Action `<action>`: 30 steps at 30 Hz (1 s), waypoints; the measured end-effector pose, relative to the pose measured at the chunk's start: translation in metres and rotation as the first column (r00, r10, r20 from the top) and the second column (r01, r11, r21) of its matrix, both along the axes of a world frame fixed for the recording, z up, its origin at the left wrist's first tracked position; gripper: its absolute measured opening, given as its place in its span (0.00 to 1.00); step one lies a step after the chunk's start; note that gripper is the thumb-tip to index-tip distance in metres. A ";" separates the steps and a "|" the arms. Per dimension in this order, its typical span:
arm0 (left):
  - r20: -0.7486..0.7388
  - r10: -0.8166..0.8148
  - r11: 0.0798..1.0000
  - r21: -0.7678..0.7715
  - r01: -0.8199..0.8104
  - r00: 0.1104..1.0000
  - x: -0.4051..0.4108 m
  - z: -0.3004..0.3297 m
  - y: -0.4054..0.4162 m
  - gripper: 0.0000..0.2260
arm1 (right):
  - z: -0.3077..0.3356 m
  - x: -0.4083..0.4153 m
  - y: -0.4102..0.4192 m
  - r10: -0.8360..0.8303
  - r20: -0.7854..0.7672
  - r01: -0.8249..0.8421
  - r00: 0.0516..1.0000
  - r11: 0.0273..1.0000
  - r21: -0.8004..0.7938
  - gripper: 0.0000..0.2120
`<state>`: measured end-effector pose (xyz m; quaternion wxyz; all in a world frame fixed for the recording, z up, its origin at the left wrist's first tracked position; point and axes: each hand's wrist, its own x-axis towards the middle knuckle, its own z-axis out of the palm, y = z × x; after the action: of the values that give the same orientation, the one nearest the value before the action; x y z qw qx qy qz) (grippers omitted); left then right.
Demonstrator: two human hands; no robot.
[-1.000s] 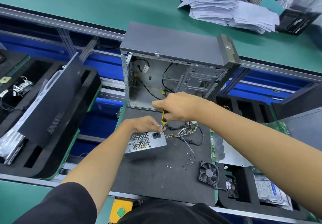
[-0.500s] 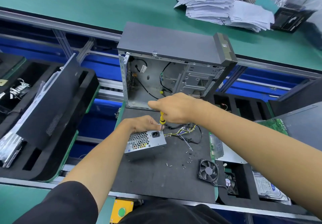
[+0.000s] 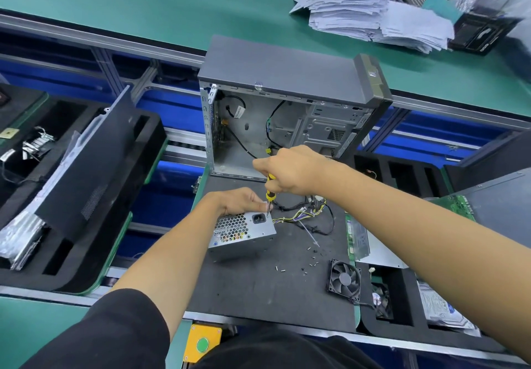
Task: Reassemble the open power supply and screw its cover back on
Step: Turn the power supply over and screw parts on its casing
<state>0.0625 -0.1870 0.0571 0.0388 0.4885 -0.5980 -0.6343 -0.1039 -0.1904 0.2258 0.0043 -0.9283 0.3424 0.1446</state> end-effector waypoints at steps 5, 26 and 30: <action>-0.009 -0.024 0.997 -0.070 0.023 1.000 -0.003 0.014 0.004 0.10 | -0.005 -0.006 0.009 -0.060 0.125 0.062 0.990 0.998 -0.006 0.06; 0.665 0.004 0.446 -0.670 0.594 0.747 -0.145 -0.036 0.120 0.14 | -0.071 -0.178 0.042 -0.448 0.408 0.410 0.796 0.894 0.181 0.06; 0.718 -0.079 0.658 -0.484 0.577 0.692 -0.156 -0.053 0.119 0.16 | -0.100 -0.199 0.057 -0.516 0.419 0.461 0.747 0.857 0.232 0.05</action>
<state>-0.0935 -0.0684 0.0039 -0.1160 0.4982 -0.8446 -0.1580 -0.3027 -0.1329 0.1259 0.1772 -0.8110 0.5530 -0.0702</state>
